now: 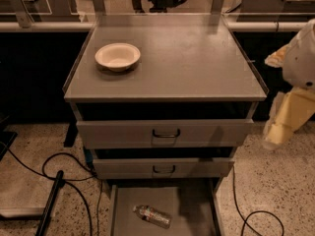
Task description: Pick water bottle from bottom drawer and place on counter
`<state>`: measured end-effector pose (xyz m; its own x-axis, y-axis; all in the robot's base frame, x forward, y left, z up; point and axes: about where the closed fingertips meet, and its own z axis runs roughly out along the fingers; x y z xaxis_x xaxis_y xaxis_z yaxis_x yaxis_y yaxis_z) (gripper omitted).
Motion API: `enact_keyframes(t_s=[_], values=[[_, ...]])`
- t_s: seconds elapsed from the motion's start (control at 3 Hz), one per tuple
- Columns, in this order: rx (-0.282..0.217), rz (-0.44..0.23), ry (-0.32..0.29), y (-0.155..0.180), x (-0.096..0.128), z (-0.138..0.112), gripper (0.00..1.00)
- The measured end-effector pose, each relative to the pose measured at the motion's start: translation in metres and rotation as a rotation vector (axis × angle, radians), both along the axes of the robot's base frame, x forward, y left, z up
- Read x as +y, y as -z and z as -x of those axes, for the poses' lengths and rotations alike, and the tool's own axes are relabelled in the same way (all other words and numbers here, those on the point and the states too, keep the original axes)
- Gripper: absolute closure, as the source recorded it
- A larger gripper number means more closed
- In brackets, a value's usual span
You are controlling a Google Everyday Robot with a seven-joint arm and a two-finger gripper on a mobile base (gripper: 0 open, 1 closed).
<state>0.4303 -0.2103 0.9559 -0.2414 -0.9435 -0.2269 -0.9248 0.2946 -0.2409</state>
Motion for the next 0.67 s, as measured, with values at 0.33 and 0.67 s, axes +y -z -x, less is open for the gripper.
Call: enact_keyframes(t_s=[0.33, 0.67], values=[[0.035, -0.054, 0.061, 0.058, 0.016, 0.012, 0.00], [0.142, -0.080, 0.107, 0.123, 0.035, 0.019, 0.00]])
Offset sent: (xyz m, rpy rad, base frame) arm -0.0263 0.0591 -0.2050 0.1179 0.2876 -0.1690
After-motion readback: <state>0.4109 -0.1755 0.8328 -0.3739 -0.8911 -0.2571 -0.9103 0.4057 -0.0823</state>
